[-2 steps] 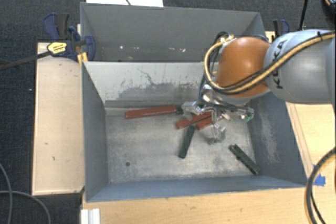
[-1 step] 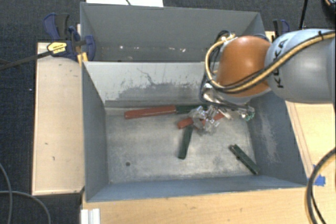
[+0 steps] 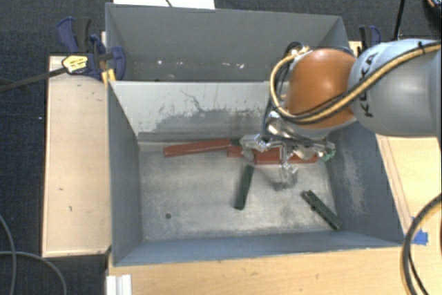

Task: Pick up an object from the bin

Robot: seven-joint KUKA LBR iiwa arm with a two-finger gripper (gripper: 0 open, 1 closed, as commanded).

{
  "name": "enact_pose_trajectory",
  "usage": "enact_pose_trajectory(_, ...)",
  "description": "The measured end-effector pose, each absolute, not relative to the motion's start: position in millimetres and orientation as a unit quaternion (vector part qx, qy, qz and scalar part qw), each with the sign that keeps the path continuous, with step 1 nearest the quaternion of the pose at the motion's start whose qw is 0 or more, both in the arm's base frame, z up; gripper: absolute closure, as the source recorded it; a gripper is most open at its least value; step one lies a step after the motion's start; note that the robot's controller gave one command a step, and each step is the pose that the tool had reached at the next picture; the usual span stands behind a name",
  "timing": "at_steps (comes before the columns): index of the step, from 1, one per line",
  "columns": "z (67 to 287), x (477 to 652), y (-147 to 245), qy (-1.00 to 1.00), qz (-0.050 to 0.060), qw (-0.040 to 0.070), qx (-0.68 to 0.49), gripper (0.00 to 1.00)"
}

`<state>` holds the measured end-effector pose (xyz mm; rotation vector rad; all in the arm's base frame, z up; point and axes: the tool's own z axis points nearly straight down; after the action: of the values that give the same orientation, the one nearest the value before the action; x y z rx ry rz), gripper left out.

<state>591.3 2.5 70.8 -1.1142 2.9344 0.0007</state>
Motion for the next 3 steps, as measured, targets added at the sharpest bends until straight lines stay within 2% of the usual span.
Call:
enact_pose_trajectory(1,71.7,592.2,3.1,0.935,0.0,0.003,-0.354,1.0)
enact_pose_trajectory(2,70.7,591.1,2.4,0.935,0.0,0.001,-0.354,0.0)
enact_pose_trajectory(3,71.6,592.2,3.0,0.935,0.0,0.003,-0.354,1.0)
